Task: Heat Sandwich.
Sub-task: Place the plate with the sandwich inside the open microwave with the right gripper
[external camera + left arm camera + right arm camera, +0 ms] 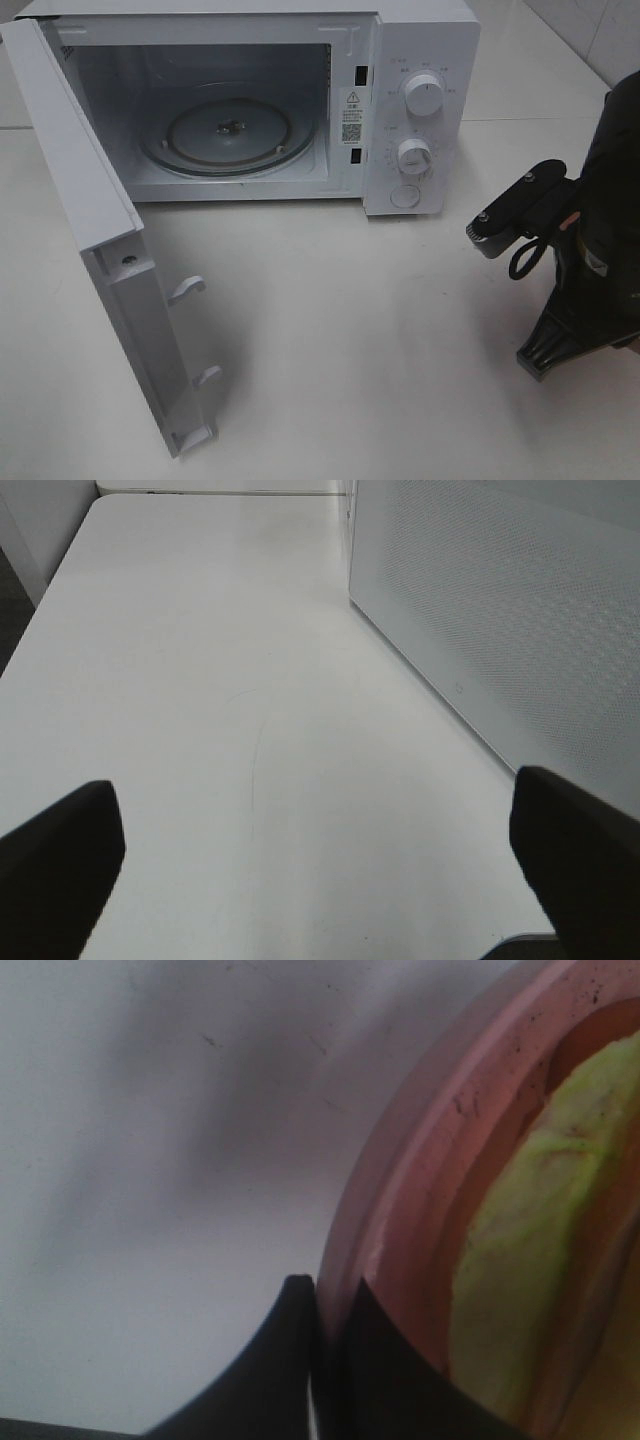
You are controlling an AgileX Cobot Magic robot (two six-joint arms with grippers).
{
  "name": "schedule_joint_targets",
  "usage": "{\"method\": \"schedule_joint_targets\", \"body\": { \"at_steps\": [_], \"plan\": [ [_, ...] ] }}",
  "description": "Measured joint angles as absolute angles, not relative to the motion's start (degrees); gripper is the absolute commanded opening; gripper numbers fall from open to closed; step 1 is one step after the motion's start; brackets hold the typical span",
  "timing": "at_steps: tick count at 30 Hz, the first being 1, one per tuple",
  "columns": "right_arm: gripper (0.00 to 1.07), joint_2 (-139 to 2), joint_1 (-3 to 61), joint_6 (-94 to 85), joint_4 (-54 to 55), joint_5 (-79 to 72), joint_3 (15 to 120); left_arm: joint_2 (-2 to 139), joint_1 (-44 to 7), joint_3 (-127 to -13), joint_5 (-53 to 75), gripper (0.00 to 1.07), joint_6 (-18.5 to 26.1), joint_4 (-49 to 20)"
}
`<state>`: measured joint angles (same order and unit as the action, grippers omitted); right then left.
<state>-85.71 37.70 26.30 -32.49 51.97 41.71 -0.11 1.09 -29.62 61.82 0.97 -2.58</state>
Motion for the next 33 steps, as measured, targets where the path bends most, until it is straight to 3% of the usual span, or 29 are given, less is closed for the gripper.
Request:
{"method": "schedule_joint_targets", "body": {
  "at_steps": [33],
  "plan": [
    [0.00, -83.0, 71.3, 27.7, -31.2, 59.7, 41.7, -0.1, 1.1, -29.6, 61.8, 1.00, 1.0, -2.6]
  ]
}}
